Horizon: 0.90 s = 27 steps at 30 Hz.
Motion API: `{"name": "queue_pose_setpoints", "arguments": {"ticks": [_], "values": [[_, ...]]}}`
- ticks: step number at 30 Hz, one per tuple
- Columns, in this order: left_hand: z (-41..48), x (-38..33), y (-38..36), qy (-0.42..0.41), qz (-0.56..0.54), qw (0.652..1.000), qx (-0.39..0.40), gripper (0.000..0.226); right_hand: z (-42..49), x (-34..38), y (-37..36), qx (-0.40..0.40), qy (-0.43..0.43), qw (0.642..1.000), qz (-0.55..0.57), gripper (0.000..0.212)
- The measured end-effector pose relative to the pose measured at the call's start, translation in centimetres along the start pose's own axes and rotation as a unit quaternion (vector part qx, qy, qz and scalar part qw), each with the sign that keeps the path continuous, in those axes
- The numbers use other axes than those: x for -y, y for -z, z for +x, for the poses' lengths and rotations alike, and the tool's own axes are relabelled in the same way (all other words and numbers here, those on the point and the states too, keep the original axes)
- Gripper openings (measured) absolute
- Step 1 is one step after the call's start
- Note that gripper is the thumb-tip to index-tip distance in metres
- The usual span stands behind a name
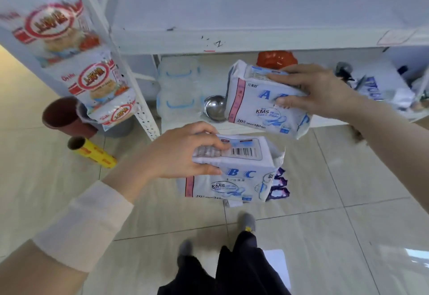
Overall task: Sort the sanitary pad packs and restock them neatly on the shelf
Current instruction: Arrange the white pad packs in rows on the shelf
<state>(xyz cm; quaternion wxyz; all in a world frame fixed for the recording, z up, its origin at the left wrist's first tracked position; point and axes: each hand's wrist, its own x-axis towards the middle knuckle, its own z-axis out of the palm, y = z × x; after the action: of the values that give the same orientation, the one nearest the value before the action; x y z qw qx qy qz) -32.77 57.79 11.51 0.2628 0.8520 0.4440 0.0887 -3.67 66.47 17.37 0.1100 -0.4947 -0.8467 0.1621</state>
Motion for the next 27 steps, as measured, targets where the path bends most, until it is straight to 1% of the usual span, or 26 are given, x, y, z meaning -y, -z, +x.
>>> {"name": "queue_pose_setpoints", "arguments": {"ticks": [2, 5, 8, 12, 14, 17, 21, 24, 27], "values": [[2.3, -1.7, 1.4, 0.002, 0.009, 1.000, -0.011, 0.062, 0.6, -1.4, 2.7, -0.009, 0.009, 1.000, 0.007, 0.056], [5.9, -4.2, 3.7, 0.019, 0.020, 0.999, -0.032, 0.054, 1.9, -3.9, 6.8, -0.015, 0.029, 0.999, 0.006, 0.054], [9.1, -5.8, 5.8, 0.018, 0.040, 0.996, -0.076, 0.061, 3.3, -6.3, 10.4, -0.042, 0.060, 0.997, 0.003, 0.052], [12.0, -6.9, 8.0, 0.037, 0.049, 0.992, -0.108, 0.059, 6.4, -8.2, 13.3, -0.051, 0.072, 0.995, 0.035, 0.050], [13.3, -6.9, 9.2, 0.046, 0.061, 0.991, -0.114, 0.059, 8.4, -8.8, 14.2, -0.049, 0.084, 0.995, 0.026, 0.050], [15.3, -6.4, 11.4, 0.051, 0.072, 0.989, -0.121, 0.052, 11.6, -9.3, 15.3, -0.053, 0.097, 0.994, 0.019, 0.049], [18.0, -4.9, 14.2, 0.025, 0.105, 0.983, -0.146, 0.055, 15.5, -9.9, 16.3, -0.062, 0.096, 0.993, 0.000, 0.051], [20.7, -3.3, 15.9, -0.004, 0.121, 0.981, -0.150, 0.061, 18.2, -10.8, 17.0, -0.065, 0.093, 0.993, -0.021, 0.054], [23.5, -1.6, 16.9, -0.023, 0.143, 0.978, -0.153, 0.060, 21.1, -12.0, 17.6, -0.060, 0.100, 0.993, -0.032, 0.059]]}}
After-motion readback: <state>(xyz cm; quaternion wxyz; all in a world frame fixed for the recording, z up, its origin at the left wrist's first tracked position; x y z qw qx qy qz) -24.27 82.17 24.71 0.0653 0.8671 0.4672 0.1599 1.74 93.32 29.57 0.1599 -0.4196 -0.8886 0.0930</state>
